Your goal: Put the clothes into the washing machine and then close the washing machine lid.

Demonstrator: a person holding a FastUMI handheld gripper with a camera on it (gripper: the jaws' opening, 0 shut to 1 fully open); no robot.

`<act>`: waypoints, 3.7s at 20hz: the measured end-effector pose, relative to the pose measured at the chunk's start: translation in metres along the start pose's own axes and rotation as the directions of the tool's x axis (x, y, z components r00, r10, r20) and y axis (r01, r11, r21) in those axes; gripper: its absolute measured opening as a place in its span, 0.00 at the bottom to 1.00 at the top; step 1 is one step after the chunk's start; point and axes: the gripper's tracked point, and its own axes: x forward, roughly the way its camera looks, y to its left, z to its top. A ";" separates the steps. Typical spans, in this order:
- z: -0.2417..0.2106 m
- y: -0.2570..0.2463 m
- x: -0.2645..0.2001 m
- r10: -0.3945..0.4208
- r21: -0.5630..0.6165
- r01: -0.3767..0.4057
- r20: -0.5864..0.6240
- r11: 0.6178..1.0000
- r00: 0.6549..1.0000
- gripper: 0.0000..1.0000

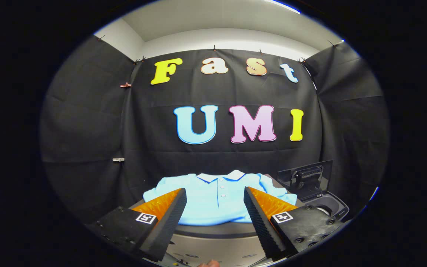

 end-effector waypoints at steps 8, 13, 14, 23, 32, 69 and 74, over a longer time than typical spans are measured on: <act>0.002 -0.014 0.090 -0.061 -0.012 0.060 -0.134 0.998 0.989 0.99; -0.043 -0.014 0.132 -0.075 -0.065 0.055 -0.350 0.996 0.934 0.99; -0.052 -0.014 0.138 -0.078 -0.072 0.054 -0.386 0.996 0.919 0.99; -0.092 -0.016 0.153 -0.071 -0.056 0.047 -0.588 0.997 0.806 0.98; -0.102 -0.020 0.151 -0.108 -0.071 0.082 -0.677 0.994 0.728 0.96; -0.070 -0.034 0.141 -0.089 -0.018 0.104 -0.670 0.994 0.737 0.09; -0.036 -0.039 0.138 -0.084 -0.012 0.097 -0.611 0.995 0.787 0.09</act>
